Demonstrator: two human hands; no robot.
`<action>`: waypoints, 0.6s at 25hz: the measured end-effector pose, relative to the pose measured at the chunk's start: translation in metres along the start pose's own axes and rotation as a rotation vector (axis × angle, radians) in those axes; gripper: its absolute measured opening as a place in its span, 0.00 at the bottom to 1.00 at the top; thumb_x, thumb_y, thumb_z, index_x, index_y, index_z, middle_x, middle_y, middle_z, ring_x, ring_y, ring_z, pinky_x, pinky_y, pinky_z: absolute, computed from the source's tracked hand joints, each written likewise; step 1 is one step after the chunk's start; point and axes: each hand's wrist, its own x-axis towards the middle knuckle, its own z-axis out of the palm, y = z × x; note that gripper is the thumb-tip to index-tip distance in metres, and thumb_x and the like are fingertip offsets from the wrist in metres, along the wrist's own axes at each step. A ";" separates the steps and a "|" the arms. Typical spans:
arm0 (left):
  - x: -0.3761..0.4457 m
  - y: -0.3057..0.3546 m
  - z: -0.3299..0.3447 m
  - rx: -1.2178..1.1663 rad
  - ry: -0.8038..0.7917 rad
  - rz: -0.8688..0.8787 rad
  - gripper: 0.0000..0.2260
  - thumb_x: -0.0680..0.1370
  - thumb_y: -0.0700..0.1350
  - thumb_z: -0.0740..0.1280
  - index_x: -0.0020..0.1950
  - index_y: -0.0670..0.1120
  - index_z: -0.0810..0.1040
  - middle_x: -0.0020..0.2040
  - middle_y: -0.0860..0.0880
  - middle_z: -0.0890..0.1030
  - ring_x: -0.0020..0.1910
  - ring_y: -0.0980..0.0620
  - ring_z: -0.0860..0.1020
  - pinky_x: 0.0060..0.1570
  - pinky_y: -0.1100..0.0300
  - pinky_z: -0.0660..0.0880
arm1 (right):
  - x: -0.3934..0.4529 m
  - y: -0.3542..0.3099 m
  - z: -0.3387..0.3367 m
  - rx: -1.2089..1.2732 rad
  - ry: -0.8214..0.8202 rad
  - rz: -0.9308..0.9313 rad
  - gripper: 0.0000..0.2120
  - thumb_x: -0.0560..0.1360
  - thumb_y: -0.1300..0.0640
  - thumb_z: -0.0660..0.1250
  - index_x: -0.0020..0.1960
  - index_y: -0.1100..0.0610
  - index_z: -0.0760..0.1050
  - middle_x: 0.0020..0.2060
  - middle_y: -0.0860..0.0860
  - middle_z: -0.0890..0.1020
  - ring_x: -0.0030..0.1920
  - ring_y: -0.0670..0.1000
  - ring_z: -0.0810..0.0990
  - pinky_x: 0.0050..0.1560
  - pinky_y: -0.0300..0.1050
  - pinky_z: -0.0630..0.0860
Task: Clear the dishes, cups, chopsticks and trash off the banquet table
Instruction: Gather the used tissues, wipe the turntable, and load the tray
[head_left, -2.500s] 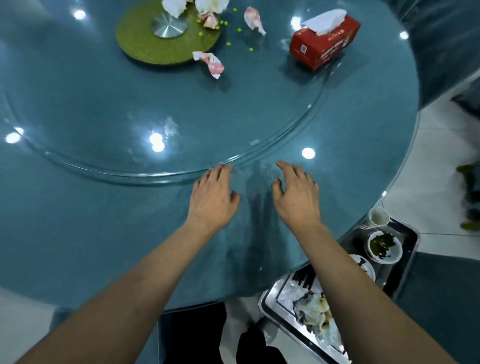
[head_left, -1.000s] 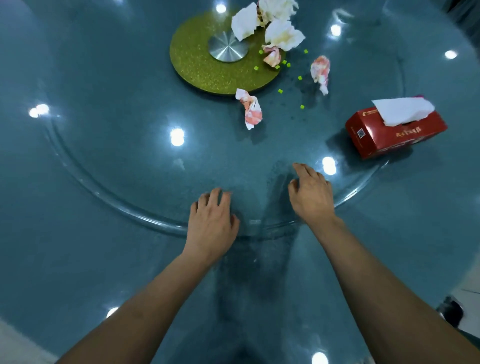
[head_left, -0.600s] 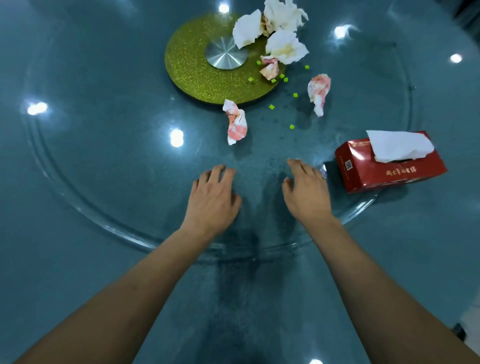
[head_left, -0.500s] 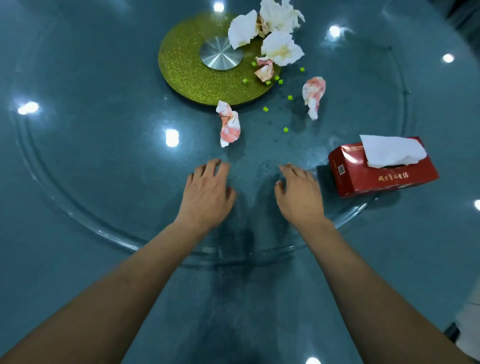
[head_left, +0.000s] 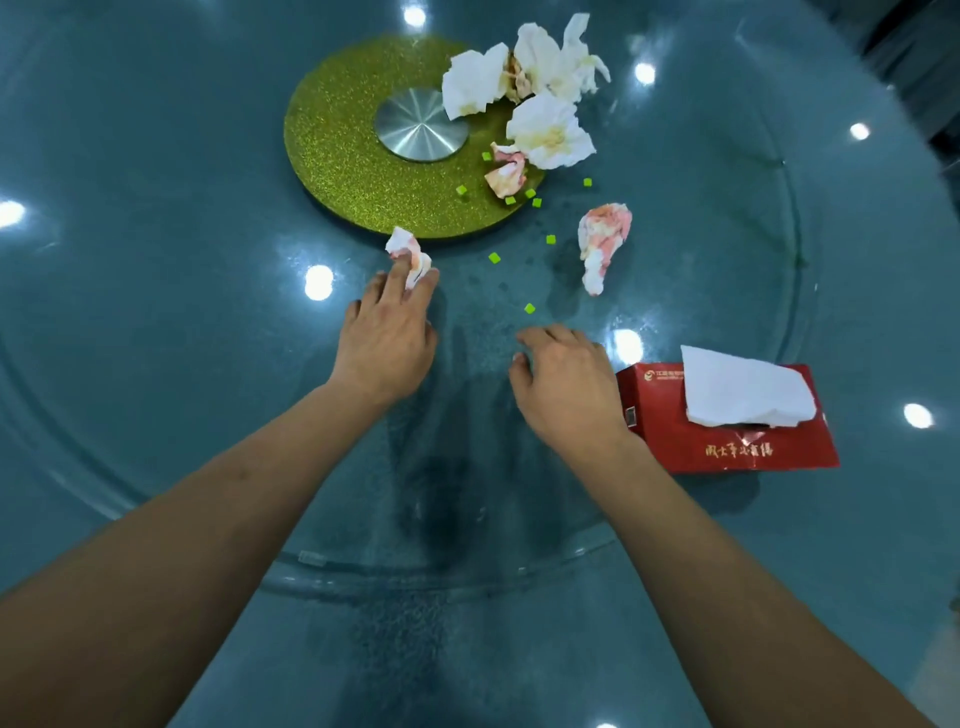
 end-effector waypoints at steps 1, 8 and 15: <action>0.006 -0.003 0.002 0.000 -0.017 0.000 0.26 0.82 0.44 0.58 0.81 0.47 0.58 0.82 0.42 0.53 0.77 0.37 0.58 0.67 0.38 0.66 | 0.012 0.002 -0.006 -0.013 0.025 -0.005 0.16 0.81 0.53 0.60 0.65 0.57 0.77 0.59 0.55 0.81 0.59 0.59 0.77 0.60 0.54 0.71; 0.013 -0.025 0.007 0.055 0.038 -0.042 0.25 0.81 0.37 0.60 0.79 0.42 0.61 0.70 0.39 0.69 0.61 0.34 0.70 0.59 0.42 0.68 | 0.075 0.034 -0.031 -0.091 0.086 0.051 0.19 0.80 0.55 0.62 0.69 0.56 0.74 0.63 0.58 0.77 0.62 0.62 0.75 0.60 0.55 0.70; 0.020 -0.044 -0.005 0.099 0.121 -0.162 0.14 0.78 0.46 0.70 0.62 0.42 0.80 0.62 0.41 0.74 0.59 0.36 0.70 0.59 0.44 0.67 | 0.098 0.064 -0.022 -0.079 0.011 0.112 0.30 0.75 0.52 0.68 0.76 0.49 0.65 0.71 0.56 0.70 0.68 0.63 0.70 0.66 0.58 0.67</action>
